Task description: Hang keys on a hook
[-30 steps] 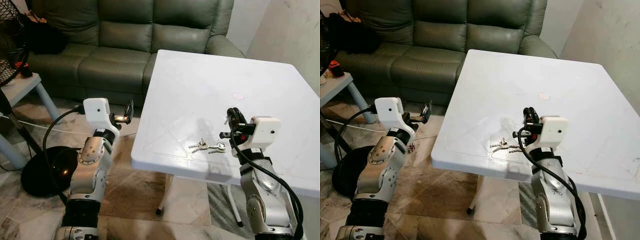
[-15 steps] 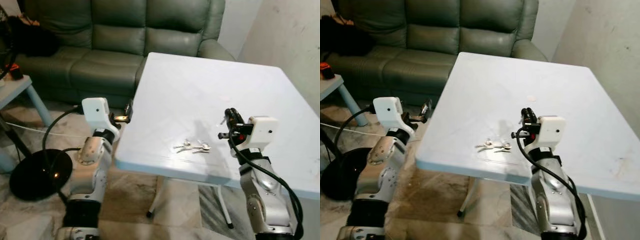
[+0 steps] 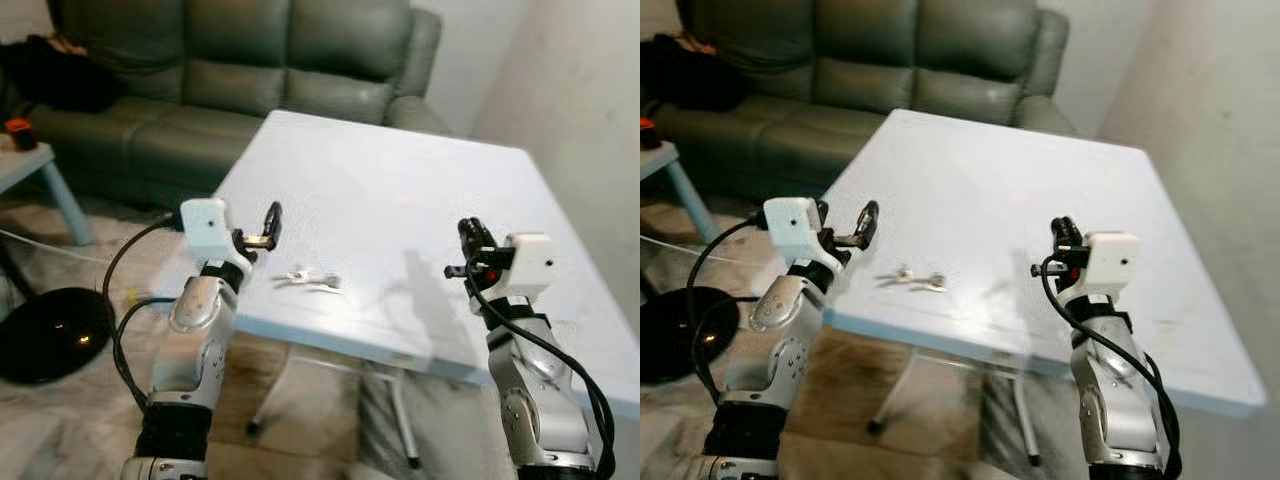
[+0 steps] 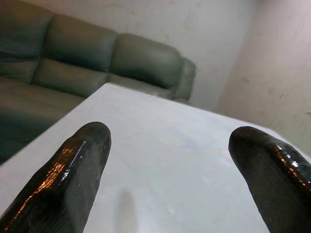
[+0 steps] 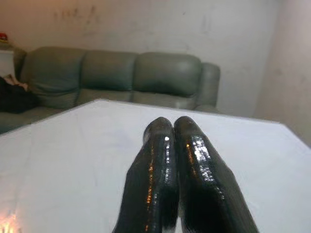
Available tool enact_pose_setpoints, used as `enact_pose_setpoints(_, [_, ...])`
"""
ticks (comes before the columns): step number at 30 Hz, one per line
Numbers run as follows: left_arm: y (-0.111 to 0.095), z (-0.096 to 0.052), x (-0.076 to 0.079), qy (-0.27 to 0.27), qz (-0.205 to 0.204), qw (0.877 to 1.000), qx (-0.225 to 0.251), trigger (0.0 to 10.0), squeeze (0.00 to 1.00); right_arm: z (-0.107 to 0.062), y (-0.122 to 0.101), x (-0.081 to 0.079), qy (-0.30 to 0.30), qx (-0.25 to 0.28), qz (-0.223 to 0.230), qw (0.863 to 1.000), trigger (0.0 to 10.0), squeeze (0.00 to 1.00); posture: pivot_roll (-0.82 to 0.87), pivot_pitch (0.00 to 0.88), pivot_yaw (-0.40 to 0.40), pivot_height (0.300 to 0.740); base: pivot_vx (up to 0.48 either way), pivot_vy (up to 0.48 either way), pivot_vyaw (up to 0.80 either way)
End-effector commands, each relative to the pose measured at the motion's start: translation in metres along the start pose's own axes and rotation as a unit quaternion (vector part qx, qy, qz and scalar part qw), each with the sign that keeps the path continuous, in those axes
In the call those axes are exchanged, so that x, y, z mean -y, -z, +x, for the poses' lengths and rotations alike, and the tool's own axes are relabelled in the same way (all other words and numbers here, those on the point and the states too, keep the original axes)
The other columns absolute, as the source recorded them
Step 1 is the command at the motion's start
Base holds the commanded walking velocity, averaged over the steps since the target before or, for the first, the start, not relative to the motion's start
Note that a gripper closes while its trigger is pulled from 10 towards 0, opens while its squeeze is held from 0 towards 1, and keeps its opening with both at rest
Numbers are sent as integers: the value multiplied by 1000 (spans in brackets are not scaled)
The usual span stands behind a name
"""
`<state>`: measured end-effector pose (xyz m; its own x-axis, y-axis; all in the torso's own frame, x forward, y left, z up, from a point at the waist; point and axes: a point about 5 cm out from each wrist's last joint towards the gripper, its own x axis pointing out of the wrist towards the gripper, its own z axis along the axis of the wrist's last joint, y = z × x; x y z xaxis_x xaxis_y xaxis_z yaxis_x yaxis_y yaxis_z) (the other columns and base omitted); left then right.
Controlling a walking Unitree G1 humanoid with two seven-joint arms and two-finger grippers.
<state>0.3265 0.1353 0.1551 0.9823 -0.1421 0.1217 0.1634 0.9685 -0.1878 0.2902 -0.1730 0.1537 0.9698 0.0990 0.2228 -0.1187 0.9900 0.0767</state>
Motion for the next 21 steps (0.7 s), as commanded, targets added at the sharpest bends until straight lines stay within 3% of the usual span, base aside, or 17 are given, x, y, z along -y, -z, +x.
enact_pose_setpoints(1, [-7, 3, 3, 5, -7, 1000, 15, 10000, 0, 3, -5, 2, -2, 6, -2, 1000, 10000, 0, 134, 0, -80, 740, 0, 0, 0])
enact_pose_setpoints(21, [-9, 5, 3, -7, -12, 1000, 21, 10000, 0, 6, -5, 1, -11, -6, -11, 1000, 10000, 0, 133, 0, -86, 740, 0, 0, -725])
